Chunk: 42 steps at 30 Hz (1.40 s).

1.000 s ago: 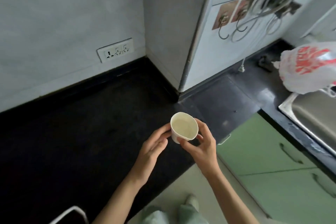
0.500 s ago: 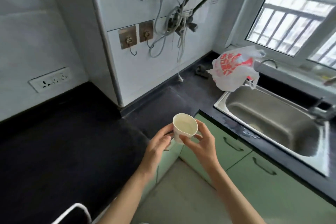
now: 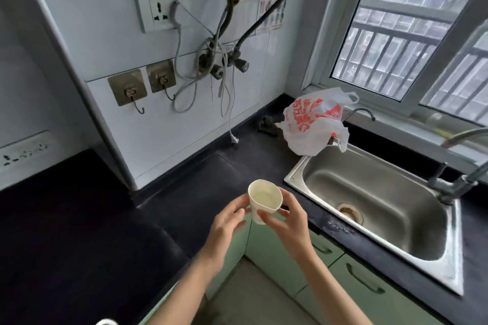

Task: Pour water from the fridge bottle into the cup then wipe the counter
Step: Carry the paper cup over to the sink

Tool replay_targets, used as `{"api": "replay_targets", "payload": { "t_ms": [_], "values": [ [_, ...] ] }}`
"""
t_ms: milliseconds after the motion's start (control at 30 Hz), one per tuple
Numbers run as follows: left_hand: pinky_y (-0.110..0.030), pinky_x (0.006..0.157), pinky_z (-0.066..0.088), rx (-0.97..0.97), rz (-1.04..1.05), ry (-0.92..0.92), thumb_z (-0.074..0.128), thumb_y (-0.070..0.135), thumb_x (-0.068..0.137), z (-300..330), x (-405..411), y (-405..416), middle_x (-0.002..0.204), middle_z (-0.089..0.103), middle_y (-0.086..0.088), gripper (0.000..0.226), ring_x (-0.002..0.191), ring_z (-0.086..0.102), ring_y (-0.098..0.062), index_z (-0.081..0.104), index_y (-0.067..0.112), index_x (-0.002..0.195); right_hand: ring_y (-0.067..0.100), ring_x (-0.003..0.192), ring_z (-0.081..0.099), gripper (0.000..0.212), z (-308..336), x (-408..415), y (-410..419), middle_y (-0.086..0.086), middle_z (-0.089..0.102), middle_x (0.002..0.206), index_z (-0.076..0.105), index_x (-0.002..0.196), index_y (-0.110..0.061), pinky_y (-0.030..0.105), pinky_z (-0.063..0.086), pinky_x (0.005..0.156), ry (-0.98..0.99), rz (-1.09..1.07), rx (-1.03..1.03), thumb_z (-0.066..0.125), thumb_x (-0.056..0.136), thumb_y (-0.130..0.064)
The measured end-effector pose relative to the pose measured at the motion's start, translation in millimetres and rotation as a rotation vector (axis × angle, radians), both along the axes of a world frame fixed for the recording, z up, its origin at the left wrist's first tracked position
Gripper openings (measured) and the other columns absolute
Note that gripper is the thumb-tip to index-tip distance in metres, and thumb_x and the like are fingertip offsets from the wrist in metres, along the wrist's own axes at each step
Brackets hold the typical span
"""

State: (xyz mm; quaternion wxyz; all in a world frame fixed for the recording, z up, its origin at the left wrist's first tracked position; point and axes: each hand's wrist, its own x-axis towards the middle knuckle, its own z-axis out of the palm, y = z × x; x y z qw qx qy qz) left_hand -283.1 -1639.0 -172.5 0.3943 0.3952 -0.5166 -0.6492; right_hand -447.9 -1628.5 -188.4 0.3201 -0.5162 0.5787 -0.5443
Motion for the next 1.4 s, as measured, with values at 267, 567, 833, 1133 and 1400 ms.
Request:
{"api": "replay_targets", "payload": {
  "t_ms": [267,567,833,1133,1400],
  "values": [
    [-0.04,0.107,0.041,0.084,0.018,0.023,0.026,0.025,0.105,-2,-18,-98,0.124,0.066,0.01,0.04,0.12,0.058,-0.008,0.058,0.027,0.129,0.011,0.103,0.064,0.052,-7,-11,-97,-0.013,0.064,0.112,0.059,0.115,-0.034,0.037,0.056,0.086,0.018,-0.021,0.018,0.082,0.071,-0.019],
    [-0.044,0.108,0.041,0.144,0.029,-0.011,0.028,0.032,0.104,-13,-52,-182,0.122,0.067,0.009,0.04,0.117,0.061,-0.009,0.062,0.029,0.125,0.006,0.1,0.064,0.053,-15,-45,-176,-0.009,0.066,0.11,0.058,0.112,-0.038,0.031,0.056,0.084,0.036,-0.012,0.052,0.083,0.07,-0.016],
    [-0.044,0.108,0.04,0.251,0.115,-0.024,0.028,0.035,0.104,-45,-105,-237,0.121,0.067,0.011,0.041,0.117,0.06,-0.009,0.065,0.033,0.122,0.006,0.101,0.063,0.054,-57,-96,-241,-0.011,0.066,0.109,0.059,0.113,-0.036,0.037,0.055,0.087,0.028,0.042,0.153,0.081,0.065,-0.029],
    [-0.042,0.107,0.042,0.362,0.267,0.021,0.028,0.034,0.104,-77,-152,-279,0.118,0.069,0.01,0.043,0.117,0.06,-0.011,0.067,0.03,0.119,-0.002,0.099,0.062,0.055,-93,-140,-296,-0.013,0.066,0.109,0.057,0.115,-0.033,0.024,0.053,0.084,0.051,0.119,0.213,0.084,0.067,-0.028],
    [-0.04,0.103,0.044,0.405,0.358,0.013,0.029,0.03,0.103,-98,-175,-291,0.12,0.069,0.009,0.041,0.119,0.058,-0.012,0.067,0.027,0.12,-0.005,0.104,0.059,0.057,-115,-164,-313,-0.013,0.065,0.113,0.057,0.119,-0.028,0.012,0.047,0.082,0.059,0.203,0.268,0.084,0.069,-0.024]
  ]
}}
